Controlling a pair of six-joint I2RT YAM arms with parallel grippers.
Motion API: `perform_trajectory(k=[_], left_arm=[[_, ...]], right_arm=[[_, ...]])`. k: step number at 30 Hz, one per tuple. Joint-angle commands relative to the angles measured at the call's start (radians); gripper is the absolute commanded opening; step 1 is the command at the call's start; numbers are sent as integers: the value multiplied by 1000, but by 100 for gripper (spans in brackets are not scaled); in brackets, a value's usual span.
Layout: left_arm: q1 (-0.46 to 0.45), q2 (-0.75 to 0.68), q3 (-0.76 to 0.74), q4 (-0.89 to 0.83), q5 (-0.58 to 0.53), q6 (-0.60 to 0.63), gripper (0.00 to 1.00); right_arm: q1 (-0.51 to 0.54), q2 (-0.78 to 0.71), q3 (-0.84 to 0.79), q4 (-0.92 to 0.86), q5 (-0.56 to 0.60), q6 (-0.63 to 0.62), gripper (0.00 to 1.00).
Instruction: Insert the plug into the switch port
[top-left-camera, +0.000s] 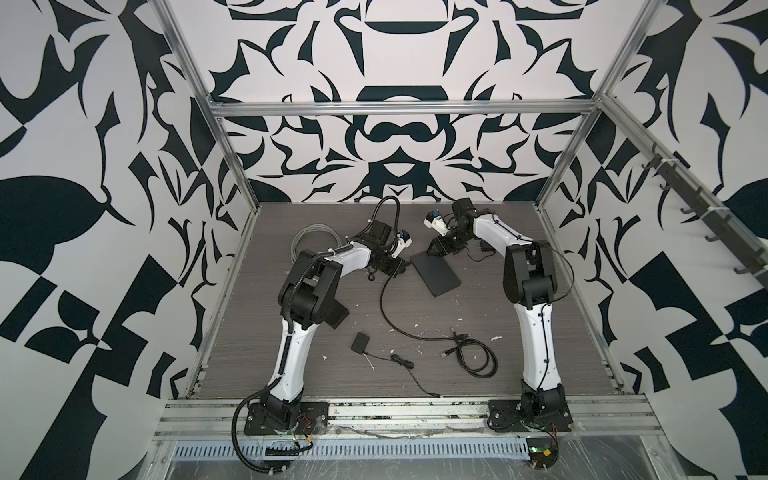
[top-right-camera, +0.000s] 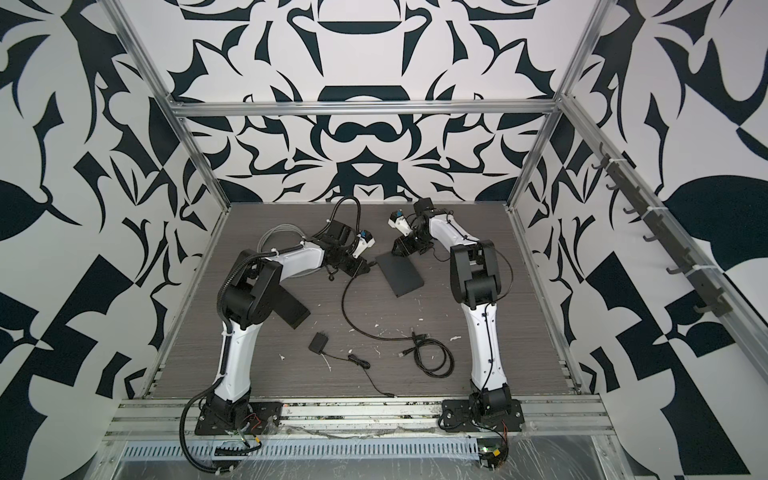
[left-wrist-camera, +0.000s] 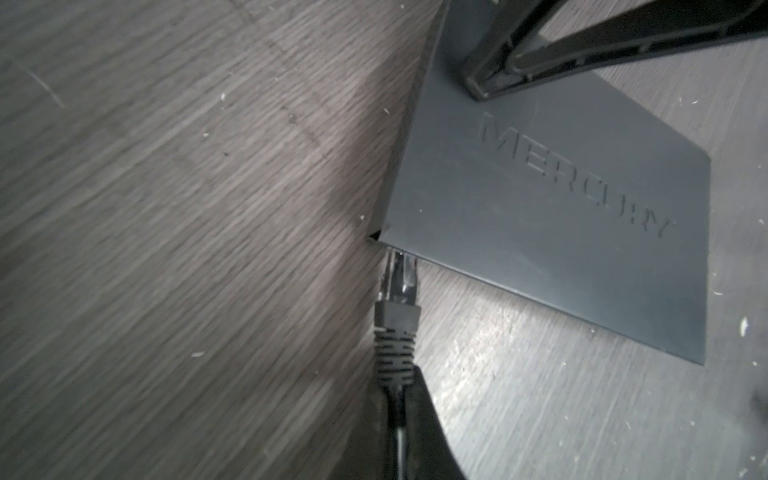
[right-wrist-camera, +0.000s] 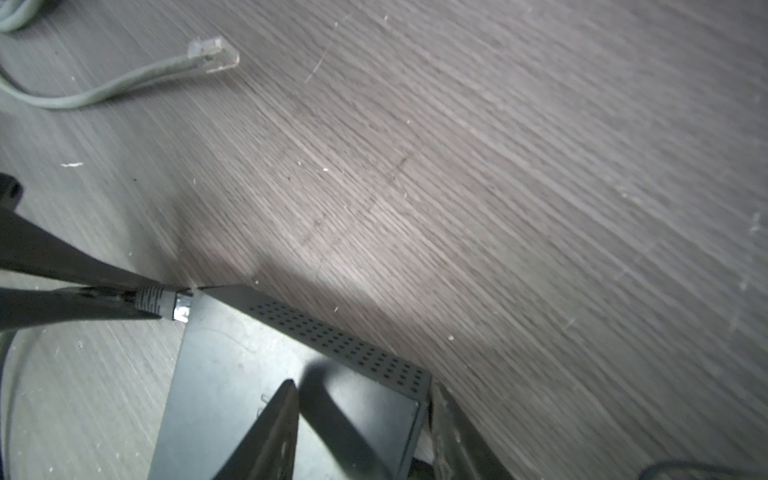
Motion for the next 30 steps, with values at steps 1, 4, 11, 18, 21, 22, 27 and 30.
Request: perform_trajectory(k=[1,4,11,18,21,22,27,30], left_arm=[[-17,64,-13,38,11,-45,9],[-19,101,57,-30,-8,-47,10],[-22,146,132,-55,5,-71,10],[-22,157,142,-33,-37,-141,11],[-22,124,81,11,-34,-160,11],[-22,114,62,23,-34,-161,11],[-22,66,-44,92,-25,-183,11],[-22,67,-66,114,-16,-198,11]], right_arm=[[43,9,38,-126,-144,-41,50],[51,31,72,-173,-158,-71,50],[76,78,146,-298,-186,-146,48],[79,69,131,-296,-189,-139,47],[46,11,62,-131,-183,-12,53],[33,-10,44,-75,-177,42,55],[-28,-107,2,81,-97,246,60],[-33,-144,-39,70,1,270,61]])
